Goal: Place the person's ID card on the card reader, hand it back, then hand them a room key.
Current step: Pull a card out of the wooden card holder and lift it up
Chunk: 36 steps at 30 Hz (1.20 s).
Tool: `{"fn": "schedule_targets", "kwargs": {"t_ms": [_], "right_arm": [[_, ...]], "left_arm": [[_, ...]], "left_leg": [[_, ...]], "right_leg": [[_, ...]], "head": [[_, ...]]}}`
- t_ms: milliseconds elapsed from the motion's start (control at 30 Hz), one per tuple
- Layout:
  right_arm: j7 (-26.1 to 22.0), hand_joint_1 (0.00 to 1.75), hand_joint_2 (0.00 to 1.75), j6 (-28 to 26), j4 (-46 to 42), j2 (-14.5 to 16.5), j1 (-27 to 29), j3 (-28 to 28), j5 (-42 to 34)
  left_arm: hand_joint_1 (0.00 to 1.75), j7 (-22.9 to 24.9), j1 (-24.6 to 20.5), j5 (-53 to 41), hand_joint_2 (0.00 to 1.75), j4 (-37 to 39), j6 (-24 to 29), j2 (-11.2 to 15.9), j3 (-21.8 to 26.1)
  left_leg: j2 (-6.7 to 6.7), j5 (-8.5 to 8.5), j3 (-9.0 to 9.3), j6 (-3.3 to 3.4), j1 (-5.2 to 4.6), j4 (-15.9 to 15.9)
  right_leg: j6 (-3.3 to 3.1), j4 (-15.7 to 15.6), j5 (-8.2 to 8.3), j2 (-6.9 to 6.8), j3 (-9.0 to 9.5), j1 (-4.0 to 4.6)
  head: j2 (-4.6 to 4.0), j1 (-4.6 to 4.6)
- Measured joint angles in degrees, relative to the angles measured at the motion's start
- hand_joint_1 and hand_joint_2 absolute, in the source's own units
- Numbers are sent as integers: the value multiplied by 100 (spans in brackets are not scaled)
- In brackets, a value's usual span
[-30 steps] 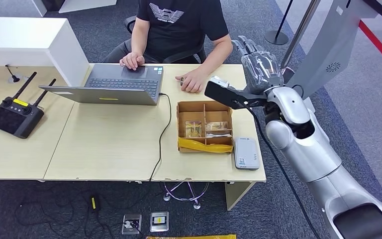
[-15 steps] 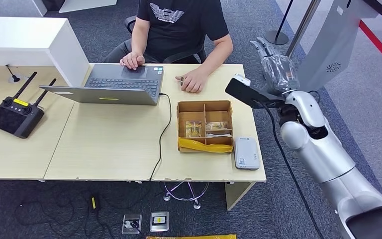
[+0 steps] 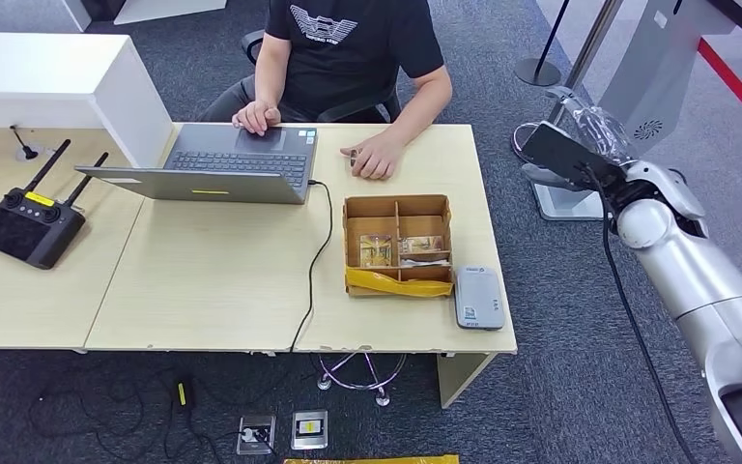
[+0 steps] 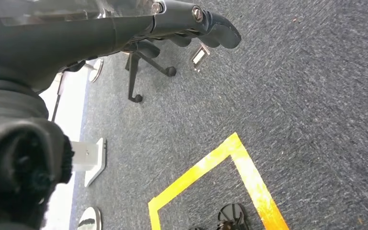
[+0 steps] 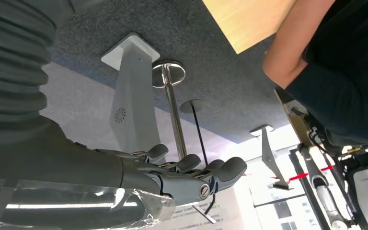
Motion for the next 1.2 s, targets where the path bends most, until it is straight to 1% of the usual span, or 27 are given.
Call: {"fn": "schedule_targets", "kwargs": {"t_ms": [100, 167, 233, 300, 400, 500, 600, 733, 833, 867, 933, 1067, 1200], "right_arm": [[-563, 0, 0, -89, 409, -172, -80, 30, -37], [-1023, 0, 0, -285, 781, -287, -96, 69, -34], [-1337, 0, 0, -468, 1138, -382, -85, 109, -26], [-1459, 0, 0, -572, 1439, -465, -58, 140, -32], [-1477, 0, 0, -672, 1869, -566, 52, 170, -94], [-1458, 0, 0, -781, 2217, -639, 247, 182, -225], [-1515, 0, 0, -1015, 2444, -709, 485, 173, -416], [-1780, 0, 175, -1383, 2586, -741, 781, 136, -719], [-1804, 0, 175, -1478, 2576, -724, 936, 127, -926], [-1741, 0, 175, -1500, 2529, -711, 1006, 126, -1017], [-1445, 0, 175, -1570, 2243, -688, 1212, 127, -1214], [-689, 0, 175, -1754, 977, -680, 1738, 149, -1469], [-348, 0, 175, -1852, -72, -685, 2027, 162, -1628]], "left_arm": [[0, 41, -2, -37, 0, 0, 3, 11, 0], [0, 47, -1, -60, 0, 0, 13, 13, 0], [0, 69, -3, -88, 0, 0, 50, 11, 0], [0, 126, -8, -118, 0, 0, 133, 2, 0], [0, 219, -14, -139, 0, 0, 291, -24, 0], [0, 276, -17, -145, 0, 5, 403, -54, 0], [0, 297, -19, -151, 0, 13, 437, -83, 0], [0, 299, -24, -161, 0, 15, 431, -117, 0], [0, 291, -38, -177, 0, 15, 422, -137, 0], [0, 273, -43, -181, 0, 15, 414, -143, 0], [0, 203, -49, -190, 0, 16, 379, -150, 0], [0, 35, -52, -215, 0, 18, 245, -153, 0], [0, -32, -57, -236, 0, 20, 183, -153, 0]], "left_leg": [[-3, 0, -2, 0, 1, 0], [-4, 0, -4, 0, 0, 0], [-2, -1, -5, 1, -1, 0], [1, -2, -4, 3, -2, 0], [0, -3, -4, 5, -2, 1], [-1, -4, -5, 5, -1, 1], [1, -4, -6, 5, -1, 1], [5, -5, -7, 5, 0, 0], [5, -5, -6, 5, 1, -1], [4, -4, -6, 5, 1, -1], [1, -4, -4, 6, 2, -1], [0, -4, -2, 6, 2, -1], [0, -3, 0, 6, 2, -1]], "right_leg": [[0, -1, 0, -4, -1, 1], [0, -1, 0, -5, -1, 1], [0, -1, 0, -3, -2, -1], [1, -3, 0, 0, -3, -2], [1, -4, 0, 0, -2, -2], [1, -5, 0, -1, -3, -1], [1, -5, 0, -1, -3, -1], [1, -4, 0, 0, -3, 0], [1, -3, 0, 0, 1, 1], [1, -3, 0, -1, 4, 1], [1, -2, 0, -3, 10, 2], [1, -1, 0, 0, 8, 2], [0, -1, 0, -2, 9, 3]], "head": [[0, 0], [0, 2], [0, 1], [0, -1], [0, 1], [0, -1], [0, -1], [0, -2], [0, -1], [0, -1], [0, 0], [0, -2], [0, -1]]}}
